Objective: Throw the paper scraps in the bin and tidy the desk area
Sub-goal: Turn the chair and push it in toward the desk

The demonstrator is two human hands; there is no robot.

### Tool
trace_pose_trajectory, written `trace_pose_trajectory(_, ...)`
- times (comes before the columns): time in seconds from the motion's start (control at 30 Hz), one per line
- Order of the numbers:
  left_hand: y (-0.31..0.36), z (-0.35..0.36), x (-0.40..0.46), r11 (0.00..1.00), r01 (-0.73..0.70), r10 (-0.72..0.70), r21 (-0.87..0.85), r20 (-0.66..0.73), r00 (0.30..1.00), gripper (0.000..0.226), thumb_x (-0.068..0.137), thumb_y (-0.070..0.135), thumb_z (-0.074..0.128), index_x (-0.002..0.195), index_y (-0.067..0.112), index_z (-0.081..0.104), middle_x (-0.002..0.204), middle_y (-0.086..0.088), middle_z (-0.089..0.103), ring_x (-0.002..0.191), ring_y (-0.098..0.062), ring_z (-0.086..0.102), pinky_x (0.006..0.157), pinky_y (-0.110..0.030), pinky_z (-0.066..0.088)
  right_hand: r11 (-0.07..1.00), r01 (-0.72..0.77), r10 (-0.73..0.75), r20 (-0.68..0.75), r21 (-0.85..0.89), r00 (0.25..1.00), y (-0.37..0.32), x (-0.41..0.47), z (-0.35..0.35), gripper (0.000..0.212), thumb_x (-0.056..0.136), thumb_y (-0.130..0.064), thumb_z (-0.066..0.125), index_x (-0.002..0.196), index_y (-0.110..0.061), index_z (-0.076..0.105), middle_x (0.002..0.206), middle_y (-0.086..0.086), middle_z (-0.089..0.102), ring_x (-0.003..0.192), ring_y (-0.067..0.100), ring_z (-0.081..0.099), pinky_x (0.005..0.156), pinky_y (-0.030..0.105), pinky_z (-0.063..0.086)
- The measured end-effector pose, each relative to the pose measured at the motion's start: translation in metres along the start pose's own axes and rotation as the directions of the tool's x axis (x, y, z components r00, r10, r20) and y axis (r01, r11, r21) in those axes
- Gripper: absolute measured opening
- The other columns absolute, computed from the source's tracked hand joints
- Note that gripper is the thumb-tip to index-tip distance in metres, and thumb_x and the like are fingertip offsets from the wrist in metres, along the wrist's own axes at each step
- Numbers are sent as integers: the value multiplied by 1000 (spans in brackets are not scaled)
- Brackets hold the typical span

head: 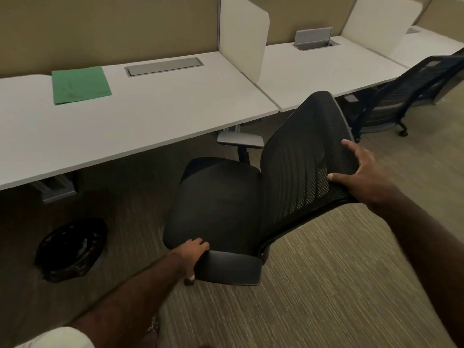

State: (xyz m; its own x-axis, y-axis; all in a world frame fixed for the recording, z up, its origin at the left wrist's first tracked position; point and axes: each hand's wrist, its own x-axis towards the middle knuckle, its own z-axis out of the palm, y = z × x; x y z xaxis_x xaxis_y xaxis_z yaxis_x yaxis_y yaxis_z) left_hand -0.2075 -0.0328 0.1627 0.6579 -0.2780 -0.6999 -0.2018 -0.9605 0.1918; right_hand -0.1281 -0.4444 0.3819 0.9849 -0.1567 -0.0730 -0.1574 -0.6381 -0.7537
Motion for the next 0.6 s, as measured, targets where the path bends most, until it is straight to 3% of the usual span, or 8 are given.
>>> trace_pose_trajectory(0.2,-46,16,-24,998,-1,-1,56,40,999,94,83,17,80,157,28,24,166,-4,24,151,-30,30,121,-47,36,998,35,-37,-30,-49,999,-28,-40,38,81,84,-13,84,152,-27,42,156,1,32,131,18,40,109,42,45)
trace_pose_trajectory(0.27,-68,23,-36,996,17,-20,90,32,999,94,86,17,76,159,30,19,170,-5,18,155,-32,23,123,-48,34,996,8,-12,-42,-89,999,-39,-57,55,79,87,-16,82,154,-24,40,164,2,24,142,25,36,109,36,38)
trace_pose_trajectory(0.33,-92,27,-51,989,36,-36,142,-2,999,91,87,16,73,159,34,19,168,-5,21,153,-30,27,120,-47,37,989,-24,21,-21,-146,1000,-51,-76,71,76,92,-25,77,157,-25,37,173,3,4,158,31,17,120,43,32)
trace_pose_trajectory(0.4,-115,29,-62,977,51,-44,206,-36,998,87,89,16,69,157,38,20,163,-4,27,146,-28,36,116,-44,41,973,3,4,32,-231,999,-59,-99,84,71,96,-47,69,156,-27,38,175,1,-13,162,29,-7,129,54,17)
trace_pose_trajectory(0.5,-148,33,-78,962,142,-124,232,-92,988,79,94,16,59,158,39,19,159,-4,33,143,-26,41,114,-41,40,962,84,-35,188,-260,982,-70,-132,97,81,84,-86,42,151,-39,46,173,-10,-22,156,20,-34,127,55,0)
trace_pose_trajectory(0.6,-174,38,-91,954,264,-243,139,-155,958,73,96,22,58,159,36,23,153,-2,42,137,-24,48,109,-37,44,924,179,-78,293,-339,953,-77,-158,103,98,71,-104,18,149,-51,43,170,-20,-27,148,17,-47,125,53,-7)
